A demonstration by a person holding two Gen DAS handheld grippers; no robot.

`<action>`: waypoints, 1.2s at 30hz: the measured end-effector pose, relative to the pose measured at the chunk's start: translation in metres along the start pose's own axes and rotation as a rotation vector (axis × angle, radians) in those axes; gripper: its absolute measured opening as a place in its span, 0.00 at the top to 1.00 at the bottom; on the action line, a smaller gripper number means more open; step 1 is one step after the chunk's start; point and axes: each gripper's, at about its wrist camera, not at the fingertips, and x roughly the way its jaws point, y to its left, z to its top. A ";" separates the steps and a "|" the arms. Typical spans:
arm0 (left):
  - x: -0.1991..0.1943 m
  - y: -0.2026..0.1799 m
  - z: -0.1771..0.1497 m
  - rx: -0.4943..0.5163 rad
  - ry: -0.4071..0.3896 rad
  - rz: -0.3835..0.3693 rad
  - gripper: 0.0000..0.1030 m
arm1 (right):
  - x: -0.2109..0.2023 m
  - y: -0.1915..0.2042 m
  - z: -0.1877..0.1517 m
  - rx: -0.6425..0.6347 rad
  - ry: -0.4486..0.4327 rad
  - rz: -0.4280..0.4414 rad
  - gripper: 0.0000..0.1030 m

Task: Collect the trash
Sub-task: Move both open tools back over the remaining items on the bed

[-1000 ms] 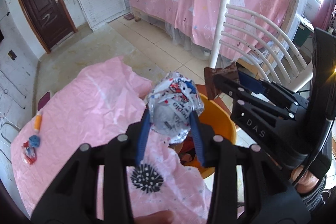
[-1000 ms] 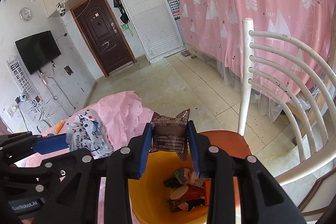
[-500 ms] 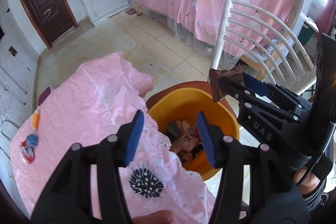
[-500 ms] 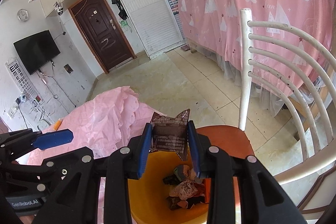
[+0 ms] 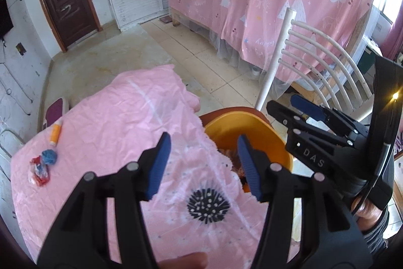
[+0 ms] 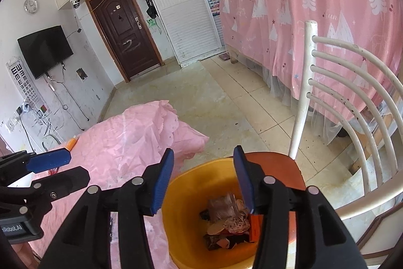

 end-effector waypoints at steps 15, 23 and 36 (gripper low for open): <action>-0.035 0.086 -0.026 -0.154 -0.059 0.006 0.48 | 0.008 0.090 0.009 -0.128 0.012 0.013 0.60; -0.051 0.136 -0.040 -0.229 -0.085 0.017 0.48 | 0.023 0.151 0.009 -0.211 0.035 0.039 0.60; -0.062 0.230 -0.070 -0.383 -0.080 0.081 0.48 | 0.059 0.259 0.000 -0.352 0.097 0.100 0.60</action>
